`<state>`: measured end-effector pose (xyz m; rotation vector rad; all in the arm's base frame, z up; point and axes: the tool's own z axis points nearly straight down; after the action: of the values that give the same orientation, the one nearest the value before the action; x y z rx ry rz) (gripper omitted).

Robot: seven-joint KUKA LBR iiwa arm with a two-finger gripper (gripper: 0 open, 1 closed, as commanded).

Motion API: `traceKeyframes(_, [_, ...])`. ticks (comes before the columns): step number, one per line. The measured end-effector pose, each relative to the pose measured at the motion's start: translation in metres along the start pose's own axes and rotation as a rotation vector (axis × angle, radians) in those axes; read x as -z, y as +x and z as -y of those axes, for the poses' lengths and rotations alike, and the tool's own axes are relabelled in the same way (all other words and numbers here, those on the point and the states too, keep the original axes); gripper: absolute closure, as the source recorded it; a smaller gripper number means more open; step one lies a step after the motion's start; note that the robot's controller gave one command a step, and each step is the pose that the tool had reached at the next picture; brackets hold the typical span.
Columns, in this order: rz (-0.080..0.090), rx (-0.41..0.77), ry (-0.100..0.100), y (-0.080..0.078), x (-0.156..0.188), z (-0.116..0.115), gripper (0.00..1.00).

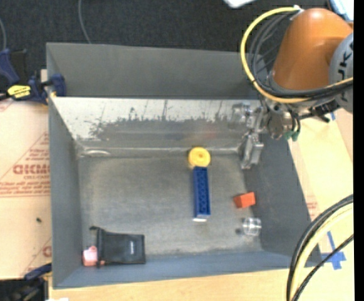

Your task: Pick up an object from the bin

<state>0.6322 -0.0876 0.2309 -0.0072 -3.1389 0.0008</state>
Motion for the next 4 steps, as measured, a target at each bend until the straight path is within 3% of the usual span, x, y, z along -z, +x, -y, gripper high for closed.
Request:
traceKeyframes(1, [0.008,0.003,0.001,-0.001,0.005,0.000,0.00])
traceKeyframes(2, [0.000,0.330,-0.001,-0.006,-0.045,-0.027,0.00])
traceKeyframes(3, [0.010,-0.038,0.001,-0.005,-0.066,-0.003,0.00])
traceKeyframes(4, [0.003,0.343,0.001,-0.002,-0.070,-0.032,0.00])
